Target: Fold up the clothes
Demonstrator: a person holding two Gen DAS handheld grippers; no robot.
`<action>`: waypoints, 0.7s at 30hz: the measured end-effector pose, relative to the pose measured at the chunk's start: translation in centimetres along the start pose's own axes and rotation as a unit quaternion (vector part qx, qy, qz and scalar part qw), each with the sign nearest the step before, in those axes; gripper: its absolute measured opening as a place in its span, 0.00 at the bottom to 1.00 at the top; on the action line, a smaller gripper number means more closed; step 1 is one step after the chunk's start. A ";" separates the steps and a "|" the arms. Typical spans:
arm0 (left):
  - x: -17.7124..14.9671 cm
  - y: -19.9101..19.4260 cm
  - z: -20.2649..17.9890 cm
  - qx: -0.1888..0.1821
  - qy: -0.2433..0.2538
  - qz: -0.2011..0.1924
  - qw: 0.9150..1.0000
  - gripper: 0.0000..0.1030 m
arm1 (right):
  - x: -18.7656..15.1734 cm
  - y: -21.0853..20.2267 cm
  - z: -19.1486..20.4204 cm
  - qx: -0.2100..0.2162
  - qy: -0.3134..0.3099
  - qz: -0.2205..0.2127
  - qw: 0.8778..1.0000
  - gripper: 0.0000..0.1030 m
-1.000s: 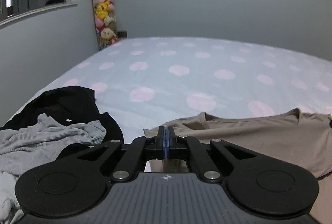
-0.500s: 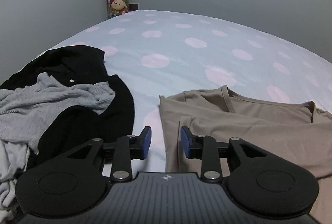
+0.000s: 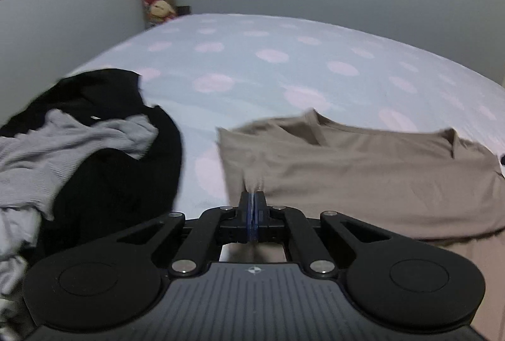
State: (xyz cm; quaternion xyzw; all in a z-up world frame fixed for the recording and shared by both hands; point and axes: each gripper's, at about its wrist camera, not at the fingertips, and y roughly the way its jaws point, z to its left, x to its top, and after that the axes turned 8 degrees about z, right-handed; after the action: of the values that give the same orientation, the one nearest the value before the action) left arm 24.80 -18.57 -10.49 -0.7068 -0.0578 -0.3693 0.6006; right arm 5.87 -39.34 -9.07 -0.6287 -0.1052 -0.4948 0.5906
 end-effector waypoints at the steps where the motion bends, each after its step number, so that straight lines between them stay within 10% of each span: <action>1: 0.0 0.0 0.0 0.004 0.000 0.001 1.000 0.00 | 0.0 0.1 -0.1 0.001 0.005 0.003 1.000 0.26; 21: -4.4 -5.2 0.4 0.040 -0.020 0.024 0.999 0.18 | -0.7 -1.7 3.4 0.062 -0.032 0.035 0.997 0.39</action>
State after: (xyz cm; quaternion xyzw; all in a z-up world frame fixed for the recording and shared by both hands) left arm 19.08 -15.20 -8.90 -0.6906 -0.0673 -0.3375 0.6361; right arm 6.01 -35.68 -7.87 -0.6098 -0.1325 -0.4457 0.6418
